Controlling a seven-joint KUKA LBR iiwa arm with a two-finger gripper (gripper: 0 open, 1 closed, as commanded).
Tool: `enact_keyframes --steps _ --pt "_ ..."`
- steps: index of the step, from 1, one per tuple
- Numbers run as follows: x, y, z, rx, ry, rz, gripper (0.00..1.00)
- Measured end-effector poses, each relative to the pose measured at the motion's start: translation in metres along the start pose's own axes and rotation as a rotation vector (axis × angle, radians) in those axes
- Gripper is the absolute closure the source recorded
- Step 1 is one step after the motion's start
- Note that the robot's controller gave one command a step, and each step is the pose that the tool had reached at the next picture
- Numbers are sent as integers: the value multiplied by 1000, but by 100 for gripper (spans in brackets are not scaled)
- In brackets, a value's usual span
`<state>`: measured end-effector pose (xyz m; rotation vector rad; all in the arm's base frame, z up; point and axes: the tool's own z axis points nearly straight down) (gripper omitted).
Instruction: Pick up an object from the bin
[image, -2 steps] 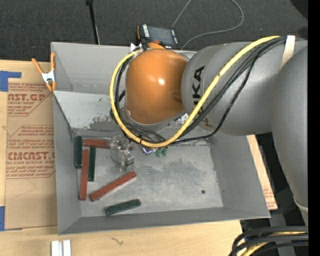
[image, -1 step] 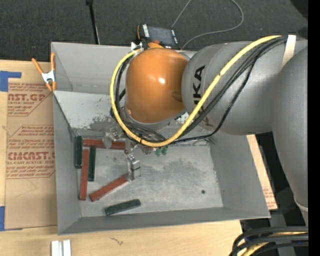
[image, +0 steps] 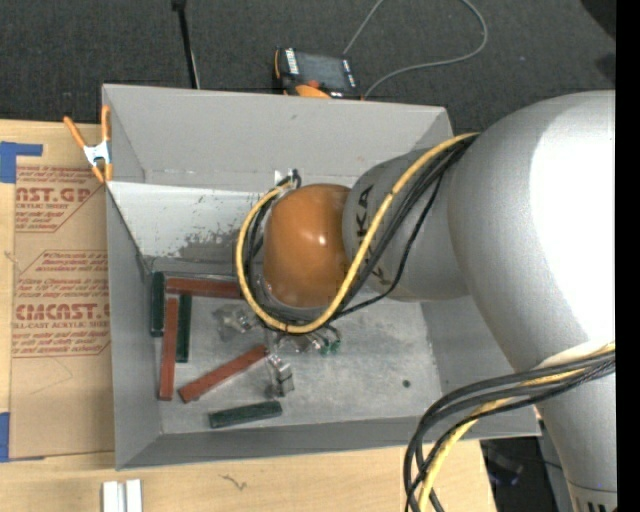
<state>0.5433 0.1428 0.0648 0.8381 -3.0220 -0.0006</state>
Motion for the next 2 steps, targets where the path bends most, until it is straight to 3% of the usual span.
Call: enact_keyframes --steps 1,2 --pt "-3 1 -6 1 -6 0 100" --pt "-47 17 -150 4 -18 -57 100"
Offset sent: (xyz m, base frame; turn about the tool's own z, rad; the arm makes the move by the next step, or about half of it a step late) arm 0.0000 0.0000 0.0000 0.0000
